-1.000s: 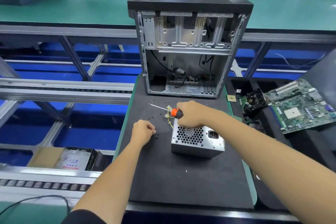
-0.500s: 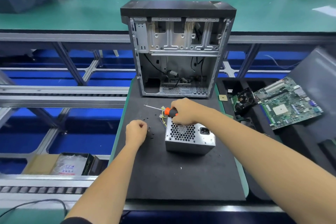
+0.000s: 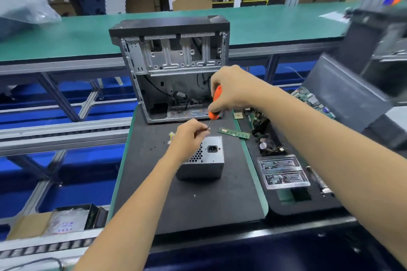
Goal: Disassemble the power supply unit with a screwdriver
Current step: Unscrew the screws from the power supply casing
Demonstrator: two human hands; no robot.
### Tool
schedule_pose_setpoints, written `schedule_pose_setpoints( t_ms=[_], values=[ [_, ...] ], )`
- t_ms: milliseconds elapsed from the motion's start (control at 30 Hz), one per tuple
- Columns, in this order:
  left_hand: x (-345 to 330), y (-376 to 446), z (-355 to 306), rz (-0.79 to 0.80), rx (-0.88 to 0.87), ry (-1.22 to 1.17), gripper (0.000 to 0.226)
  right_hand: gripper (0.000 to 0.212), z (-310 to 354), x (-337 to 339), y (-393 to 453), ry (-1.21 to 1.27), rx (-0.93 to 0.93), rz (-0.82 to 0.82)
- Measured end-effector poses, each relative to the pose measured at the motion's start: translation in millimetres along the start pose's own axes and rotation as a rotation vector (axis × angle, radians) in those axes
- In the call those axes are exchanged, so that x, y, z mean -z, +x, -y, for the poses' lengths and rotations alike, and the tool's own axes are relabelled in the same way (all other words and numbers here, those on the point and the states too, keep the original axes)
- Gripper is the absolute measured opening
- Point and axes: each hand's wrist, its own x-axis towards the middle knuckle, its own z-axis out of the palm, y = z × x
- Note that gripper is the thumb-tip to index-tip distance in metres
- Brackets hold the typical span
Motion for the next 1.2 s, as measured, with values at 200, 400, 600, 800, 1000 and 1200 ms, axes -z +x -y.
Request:
schedule_pose_setpoints(
  t_ms=[200,400,600,800,1000,1200],
  values=[
    [-26.8,-16.0,-14.0,0.166,0.035,0.085,0.009,0.033,-14.1,-7.6,-19.9,-0.008,-0.056,0.001],
    [-31.1,-27.1,-16.9,0.099,0.045,0.125,0.012,0.035,-21.6,-18.0,-25.8,-0.004,-0.088,-0.027],
    [-34.4,-27.0,-19.1,0.099,0.065,0.120,0.005,0.039,-23.7,-21.3,-20.2,-0.003,-0.072,-0.046],
    [-38.3,-26.1,-17.7,0.097,0.033,0.187,0.007,0.023,-24.2,-20.8,-17.2,-0.018,-0.058,-0.022],
    [-41.2,-26.6,-17.4,0.085,0.015,0.208,0.009,0.037,-24.7,-19.8,-15.2,-0.023,-0.053,-0.037],
    [-41.4,-25.5,-17.4,0.092,0.005,0.198,0.010,0.025,-23.1,-20.9,-16.1,-0.016,-0.037,-0.018]
  ],
)
